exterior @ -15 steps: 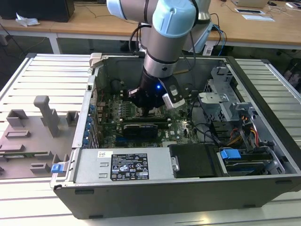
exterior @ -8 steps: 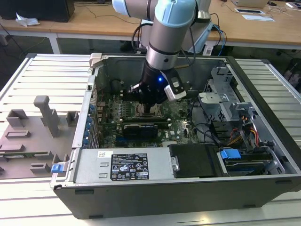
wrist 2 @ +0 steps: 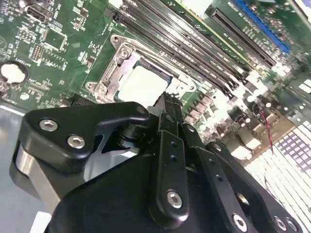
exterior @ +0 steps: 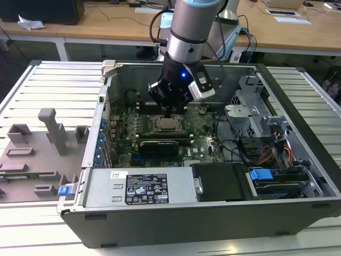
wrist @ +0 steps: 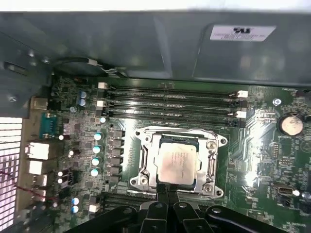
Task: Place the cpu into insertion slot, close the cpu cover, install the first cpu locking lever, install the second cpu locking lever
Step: 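Install the second cpu locking lever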
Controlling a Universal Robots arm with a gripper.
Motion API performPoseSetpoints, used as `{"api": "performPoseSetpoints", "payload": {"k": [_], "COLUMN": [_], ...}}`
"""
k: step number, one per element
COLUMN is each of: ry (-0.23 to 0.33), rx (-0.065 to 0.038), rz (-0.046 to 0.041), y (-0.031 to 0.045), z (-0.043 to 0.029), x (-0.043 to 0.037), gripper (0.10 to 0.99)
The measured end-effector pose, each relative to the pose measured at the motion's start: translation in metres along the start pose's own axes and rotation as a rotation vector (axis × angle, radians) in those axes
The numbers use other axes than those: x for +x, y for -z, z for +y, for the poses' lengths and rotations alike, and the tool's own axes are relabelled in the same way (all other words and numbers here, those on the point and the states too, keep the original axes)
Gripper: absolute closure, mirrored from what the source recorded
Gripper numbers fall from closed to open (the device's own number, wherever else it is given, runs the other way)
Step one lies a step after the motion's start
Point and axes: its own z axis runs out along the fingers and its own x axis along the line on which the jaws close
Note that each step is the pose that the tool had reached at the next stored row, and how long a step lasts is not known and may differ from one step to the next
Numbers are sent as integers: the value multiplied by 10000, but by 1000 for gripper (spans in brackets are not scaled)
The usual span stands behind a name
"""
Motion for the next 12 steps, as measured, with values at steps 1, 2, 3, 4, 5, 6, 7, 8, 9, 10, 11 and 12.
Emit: {"api": "performPoseSetpoints", "payload": {"k": [1,2,3,4,5,6,7,8,9,10,11,12], "ry": [0,0,0,0,0,0,1,0,0,0,0,0], "rx": [2,1,0,0,0,0,-2,-3,0,1,1,0], "rz": [0,0,0,0,0,-1,-2,-1,0,0,0,0], "y": [56,93,117,156,169,174,174,174,176,177,177,177], "z": [2,3,4,5,6,6,6,6,6,6,6,6], "x": [7,12,15,20,22,22,22,22,23,23,23,23], "gripper": [980,980,980,980,980,980,980,980,980,980,980,980]}}
